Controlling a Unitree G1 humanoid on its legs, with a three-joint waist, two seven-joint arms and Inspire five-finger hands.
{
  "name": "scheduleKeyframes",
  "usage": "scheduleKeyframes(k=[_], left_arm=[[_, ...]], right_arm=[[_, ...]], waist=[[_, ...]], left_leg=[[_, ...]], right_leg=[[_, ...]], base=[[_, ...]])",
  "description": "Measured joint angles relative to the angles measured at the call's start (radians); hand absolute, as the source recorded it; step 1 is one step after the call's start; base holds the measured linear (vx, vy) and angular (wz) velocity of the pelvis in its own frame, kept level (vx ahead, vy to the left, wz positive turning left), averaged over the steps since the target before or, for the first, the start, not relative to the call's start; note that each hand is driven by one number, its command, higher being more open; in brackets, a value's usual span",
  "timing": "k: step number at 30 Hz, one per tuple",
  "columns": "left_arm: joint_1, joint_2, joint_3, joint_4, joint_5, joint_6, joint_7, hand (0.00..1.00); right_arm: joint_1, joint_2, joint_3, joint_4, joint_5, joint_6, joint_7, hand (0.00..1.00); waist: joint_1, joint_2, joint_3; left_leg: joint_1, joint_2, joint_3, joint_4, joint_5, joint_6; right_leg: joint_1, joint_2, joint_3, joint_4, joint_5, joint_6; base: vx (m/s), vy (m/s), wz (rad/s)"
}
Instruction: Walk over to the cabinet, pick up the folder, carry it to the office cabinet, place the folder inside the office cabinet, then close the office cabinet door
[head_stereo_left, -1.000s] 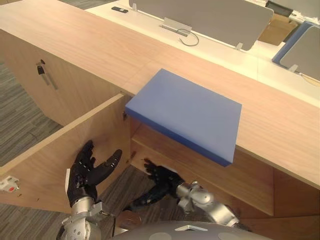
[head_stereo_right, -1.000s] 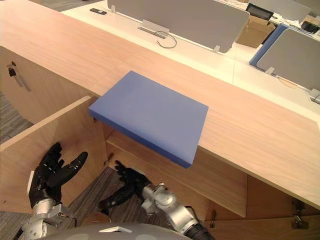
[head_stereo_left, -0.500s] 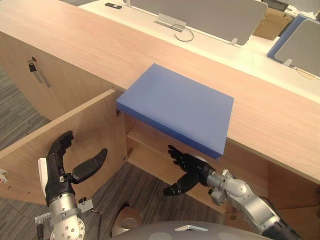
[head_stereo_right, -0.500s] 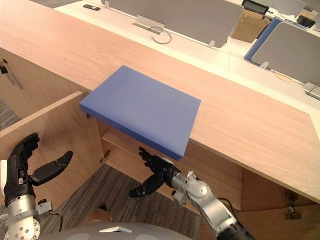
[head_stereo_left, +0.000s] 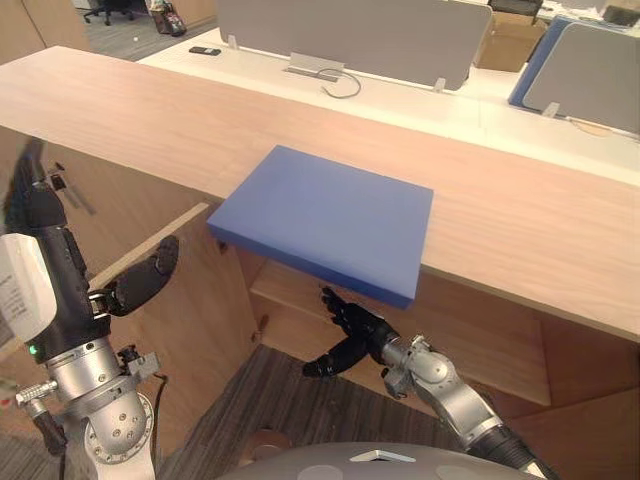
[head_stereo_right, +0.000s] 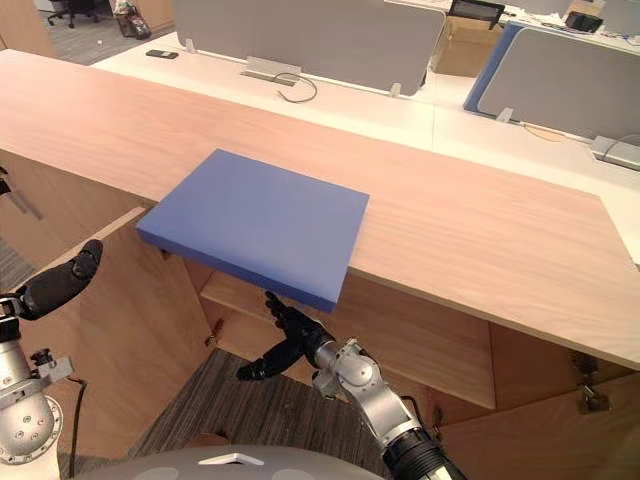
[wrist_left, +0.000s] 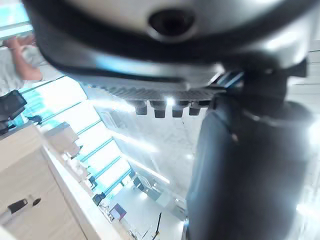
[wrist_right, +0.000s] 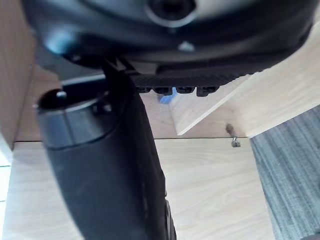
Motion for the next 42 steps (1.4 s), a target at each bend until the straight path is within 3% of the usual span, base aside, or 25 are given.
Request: scheduleKeyframes(k=[7, 18, 21, 24, 28, 33, 35, 37, 38, 42], left_arm=[[-0.009, -0.01, 0.068, 0.001, 0.036, 0.028, 0.042, 1.0], [-0.033, -0.01, 0.064, 0.001, 0.04, 0.029, 0.072, 1.0], [0.009, 0.001, -0.037, -0.003, 0.037, 0.024, 0.064, 1.0], [0.034, 0.045, -0.141, -0.005, 0.04, -0.019, 0.013, 1.0], [0.041, 0.1, -0.229, -0.005, 0.039, -0.088, 0.008, 1.0], [0.042, 0.121, -0.304, -0.005, 0.033, -0.106, 0.008, 1.0], [0.042, 0.147, -0.346, -0.003, 0.028, -0.108, 0.008, 1.0], [0.032, 0.174, -0.404, 0.03, 0.024, -0.121, 0.009, 1.0], [0.007, 0.207, -0.463, 0.074, 0.025, -0.137, 0.001, 1.0], [0.006, 0.236, -0.536, 0.103, 0.017, -0.15, -0.004, 1.0]], right_arm=[[0.007, 0.091, -0.091, 0.0, -0.072, -0.001, 0.001, 1.0], [0.088, 0.152, -0.176, 0.008, -0.112, -0.008, -0.001, 1.0], [0.129, 0.174, -0.233, 0.148, -0.154, -0.071, -0.017, 1.0], [0.147, 0.15, -0.239, 0.245, -0.206, -0.07, -0.043, 1.0], [0.156, 0.123, -0.223, 0.282, -0.226, -0.07, -0.056, 1.0], [0.143, 0.112, -0.191, 0.305, -0.226, -0.084, -0.087, 1.0], [0.106, 0.114, -0.167, 0.388, -0.221, -0.119, -0.087, 1.0], [-0.025, 0.136, -0.162, 0.676, -0.218, -0.162, -0.1, 1.0], [-0.152, 0.161, -0.17, 0.97, -0.218, -0.16, -0.157, 1.0], [-0.202, 0.157, -0.158, 1.21, -0.218, -0.15, -0.24, 1.0]], waist=[[0.0, -0.003, -0.002], [-0.018, -0.001, -0.002], [-0.026, -0.004, -0.007], [-0.031, 0.001, -0.003], [-0.061, 0.015, 0.005], [-0.057, 0.031, -0.001], [-0.052, 0.037, 0.001], [-0.045, 0.042, -0.002], [-0.025, 0.048, -0.001], [0.025, 0.066, 0.012]], left_leg=[[0.014, 0.007, 0.014, -0.015, 0.001, -0.003], [0.018, 0.012, 0.025, -0.018, 0.002, -0.003], [0.033, 0.013, 0.036, -0.014, -0.002, -0.003], [0.025, 0.013, 0.04, -0.012, -0.002, -0.003], [0.031, 0.018, 0.053, -0.013, -0.003, -0.003], [0.032, 0.019, 0.054, -0.013, -0.003, -0.003], [0.032, 0.019, 0.054, -0.014, -0.003, -0.003], [0.034, 0.015, 0.05, -0.021, 0.001, -0.001], [0.033, 0.007, 0.033, -0.031, 0.011, 0.0], [0.042, -0.012, -0.03, -0.047, 0.037, 0.0]], right_leg=[[-0.002, 0.004, 0.01, -0.002, 0.0, 0.0], [-0.004, 0.005, 0.018, -0.001, 0.0, 0.0], [0.0, 0.005, 0.035, -0.001, 0.0, 0.0], [-0.003, 0.004, 0.039, -0.001, 0.004, 0.005], [-0.005, 0.007, 0.049, -0.001, 0.007, 0.005], [-0.004, 0.007, 0.053, -0.001, 0.008, 0.006], [-0.003, 0.007, 0.053, -0.001, 0.009, 0.007], [0.002, 0.004, 0.05, -0.004, 0.009, 0.008], [0.007, 0.0, 0.033, -0.006, 0.01, 0.009], [0.045, -0.007, -0.031, -0.017, 0.01, 0.01]], base=[[0.02, 0.018, -0.06], [-0.01, 0.025, -0.02], [-0.01, 0.03, -0.1], [-0.01, 0.04, -0.09], [-0.02, 0.022, -0.1], [0.0, 0.016, -0.01], [0.0, 0.0, 0.0], [-0.02, 0.016, 0.09], [-0.03, 0.031, 0.3], [0.01, 0.032, 0.56]])
